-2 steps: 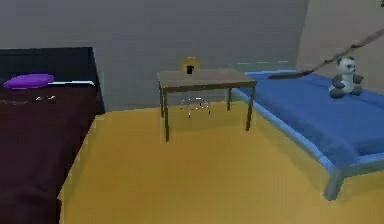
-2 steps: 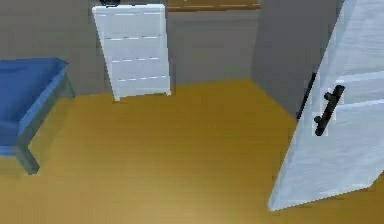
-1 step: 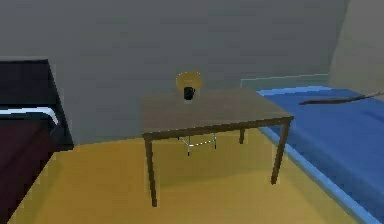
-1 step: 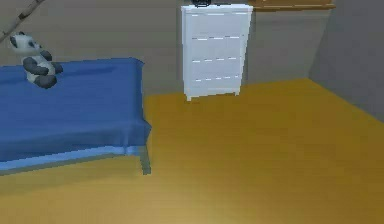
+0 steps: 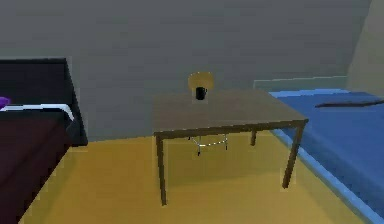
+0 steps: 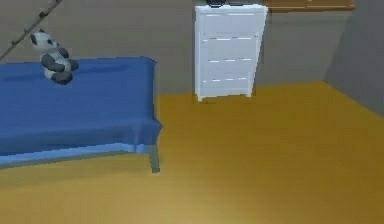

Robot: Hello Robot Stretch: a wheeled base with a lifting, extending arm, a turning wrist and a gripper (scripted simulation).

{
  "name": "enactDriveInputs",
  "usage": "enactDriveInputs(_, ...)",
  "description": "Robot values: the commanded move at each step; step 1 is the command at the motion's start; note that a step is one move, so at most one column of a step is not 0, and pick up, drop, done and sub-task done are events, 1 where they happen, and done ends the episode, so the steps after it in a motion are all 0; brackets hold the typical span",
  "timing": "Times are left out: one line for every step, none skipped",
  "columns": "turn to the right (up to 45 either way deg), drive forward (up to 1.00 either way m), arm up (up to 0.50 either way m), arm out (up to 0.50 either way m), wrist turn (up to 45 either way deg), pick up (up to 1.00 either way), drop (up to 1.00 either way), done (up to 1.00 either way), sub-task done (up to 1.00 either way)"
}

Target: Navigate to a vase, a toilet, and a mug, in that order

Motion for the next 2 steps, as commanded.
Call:
enactDriveInputs(0.0, 0.75, 0.0, 0.0, 0.0, 0.0, 0.0, 0.0, 0.0)
enactDriveInputs(0.0, 0.0, 0.0, 0.0, 0.0, 0.0, 0.0, 1.0, 0.0)
